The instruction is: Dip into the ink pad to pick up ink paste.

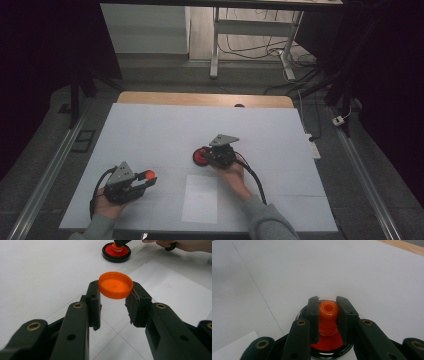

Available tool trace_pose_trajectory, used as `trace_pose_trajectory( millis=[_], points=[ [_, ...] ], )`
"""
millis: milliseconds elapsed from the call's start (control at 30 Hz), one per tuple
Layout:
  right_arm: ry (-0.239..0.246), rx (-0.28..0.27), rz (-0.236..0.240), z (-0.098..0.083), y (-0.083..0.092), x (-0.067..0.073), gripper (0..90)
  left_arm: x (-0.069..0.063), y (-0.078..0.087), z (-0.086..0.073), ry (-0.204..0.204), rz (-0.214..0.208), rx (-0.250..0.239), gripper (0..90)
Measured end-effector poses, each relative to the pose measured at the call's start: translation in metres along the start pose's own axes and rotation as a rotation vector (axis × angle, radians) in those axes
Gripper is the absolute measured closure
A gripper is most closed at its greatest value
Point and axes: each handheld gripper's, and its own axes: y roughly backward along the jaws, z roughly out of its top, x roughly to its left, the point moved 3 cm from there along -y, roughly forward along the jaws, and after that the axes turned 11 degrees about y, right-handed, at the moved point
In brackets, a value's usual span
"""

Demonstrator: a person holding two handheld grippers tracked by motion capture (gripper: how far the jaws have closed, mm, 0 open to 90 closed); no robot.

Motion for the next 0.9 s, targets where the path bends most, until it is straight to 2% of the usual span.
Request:
trace_pose_trajectory(
  millis=[200,900],
  points=[
    [0.003,-0.015,-0.015,-0.0012,-0.0003,0.0018,73.3,-0.0003,0.0005,0.0003,-0.002,-0.001,-0.001,65.7],
    [-0.024,-0.031,-0.002,-0.0028,0.0,-0.0002,73.0,0.0,0.0007,0.0004,-0.004,0.003,-0.004,65.7]
  ],
)
